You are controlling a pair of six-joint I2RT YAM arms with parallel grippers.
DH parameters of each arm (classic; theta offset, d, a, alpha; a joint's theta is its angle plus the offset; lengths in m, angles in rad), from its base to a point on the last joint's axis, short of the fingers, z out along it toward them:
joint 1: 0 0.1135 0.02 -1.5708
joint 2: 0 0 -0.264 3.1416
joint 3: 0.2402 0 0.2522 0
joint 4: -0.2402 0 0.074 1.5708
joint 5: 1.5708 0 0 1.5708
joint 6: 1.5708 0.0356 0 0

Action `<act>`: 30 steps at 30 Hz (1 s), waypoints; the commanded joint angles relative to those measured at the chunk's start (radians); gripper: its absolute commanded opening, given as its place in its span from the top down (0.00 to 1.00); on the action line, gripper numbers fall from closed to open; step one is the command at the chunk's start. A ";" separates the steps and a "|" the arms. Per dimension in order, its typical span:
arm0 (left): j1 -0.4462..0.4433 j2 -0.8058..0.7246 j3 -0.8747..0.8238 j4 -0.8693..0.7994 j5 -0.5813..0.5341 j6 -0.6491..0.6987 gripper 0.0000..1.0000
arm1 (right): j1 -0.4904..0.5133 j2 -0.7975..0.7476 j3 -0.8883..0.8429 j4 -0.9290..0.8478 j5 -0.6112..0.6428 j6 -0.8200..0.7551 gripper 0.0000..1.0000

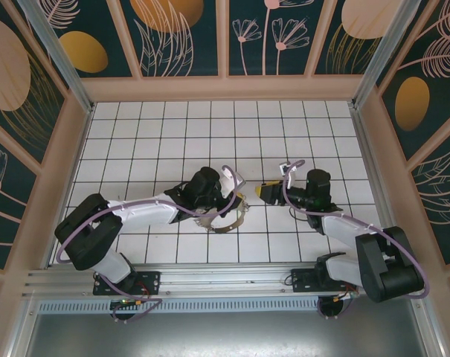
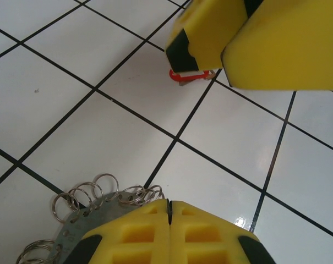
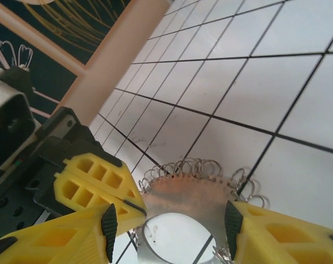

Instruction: Put the keys on the keyring

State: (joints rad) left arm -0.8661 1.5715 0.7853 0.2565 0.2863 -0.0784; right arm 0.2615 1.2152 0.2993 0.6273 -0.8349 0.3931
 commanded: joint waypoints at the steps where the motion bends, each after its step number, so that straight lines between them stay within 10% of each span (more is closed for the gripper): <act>1: -0.003 0.007 0.010 -0.004 -0.036 0.008 1.00 | -0.004 -0.018 -0.021 0.060 0.102 0.058 0.43; 9: -0.003 0.086 0.025 -0.036 -0.007 -0.009 0.70 | -0.008 0.002 0.026 -0.113 0.344 0.127 0.32; 30: -0.006 0.235 0.067 -0.014 0.071 -0.001 0.67 | -0.006 -0.065 0.030 -0.219 0.336 0.112 0.30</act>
State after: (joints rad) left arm -0.8661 1.7882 0.8207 0.2371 0.3344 -0.0860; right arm 0.2604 1.1687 0.3096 0.4217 -0.5125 0.5076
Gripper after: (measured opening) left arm 0.330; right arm 0.696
